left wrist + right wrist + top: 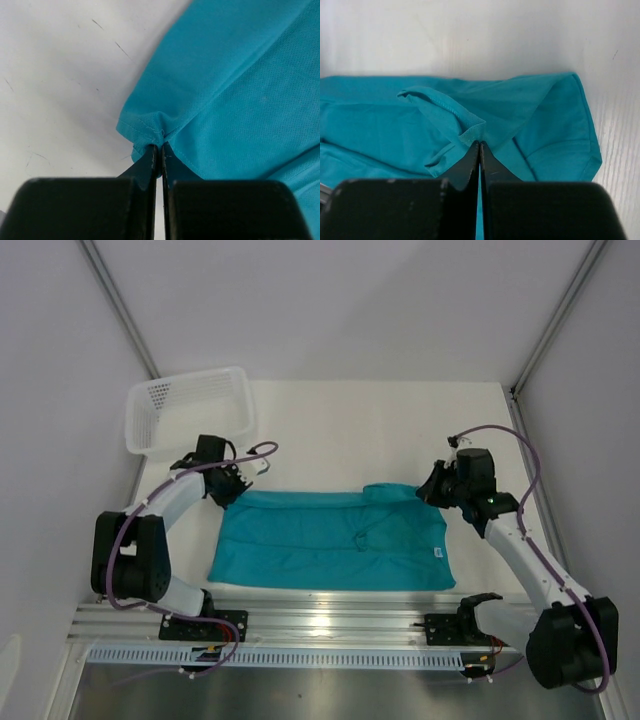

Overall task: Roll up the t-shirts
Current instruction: Fold the tshirt

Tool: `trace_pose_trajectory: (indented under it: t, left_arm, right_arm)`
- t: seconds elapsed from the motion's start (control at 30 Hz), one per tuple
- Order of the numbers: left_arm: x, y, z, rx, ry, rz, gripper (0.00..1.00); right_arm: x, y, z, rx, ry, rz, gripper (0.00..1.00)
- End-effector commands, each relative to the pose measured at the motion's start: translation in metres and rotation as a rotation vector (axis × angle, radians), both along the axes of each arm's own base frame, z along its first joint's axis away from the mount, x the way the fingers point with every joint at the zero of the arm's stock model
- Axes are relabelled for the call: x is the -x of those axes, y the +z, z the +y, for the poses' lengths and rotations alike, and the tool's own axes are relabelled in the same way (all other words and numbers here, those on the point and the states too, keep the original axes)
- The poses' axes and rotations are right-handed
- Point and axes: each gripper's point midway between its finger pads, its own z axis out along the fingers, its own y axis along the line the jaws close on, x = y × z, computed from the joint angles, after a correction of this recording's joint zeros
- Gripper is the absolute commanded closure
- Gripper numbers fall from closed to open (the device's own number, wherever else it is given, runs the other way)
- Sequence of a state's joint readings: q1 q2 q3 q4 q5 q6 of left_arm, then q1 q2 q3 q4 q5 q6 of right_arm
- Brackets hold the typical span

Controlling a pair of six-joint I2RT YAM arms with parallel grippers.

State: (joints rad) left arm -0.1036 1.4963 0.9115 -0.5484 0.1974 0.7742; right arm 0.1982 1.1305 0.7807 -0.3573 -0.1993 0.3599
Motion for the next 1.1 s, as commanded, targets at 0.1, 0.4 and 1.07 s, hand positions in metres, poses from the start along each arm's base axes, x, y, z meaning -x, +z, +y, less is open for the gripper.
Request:
trace_pose_trajectory:
  t: [0.1,0.4,1.07]
  left_arm:
    - [-0.001,0.022,0.003,0.022,-0.040,-0.101,0.99]
    - [0.013,0.015,0.008,0.024,-0.050,-0.111,0.99]
    - [0.042,-0.008,0.004,0.069,-0.054,-0.035,0.99]
  right_arm:
    - [0.033,0.008,-0.003,-0.038,-0.043,-0.018,1.00]
    - [0.069,-0.009,-0.003,-0.077,-0.075,0.023,1.00]
    - [0.095,-0.051,-0.020,0.003,-0.253,0.258,1.00]
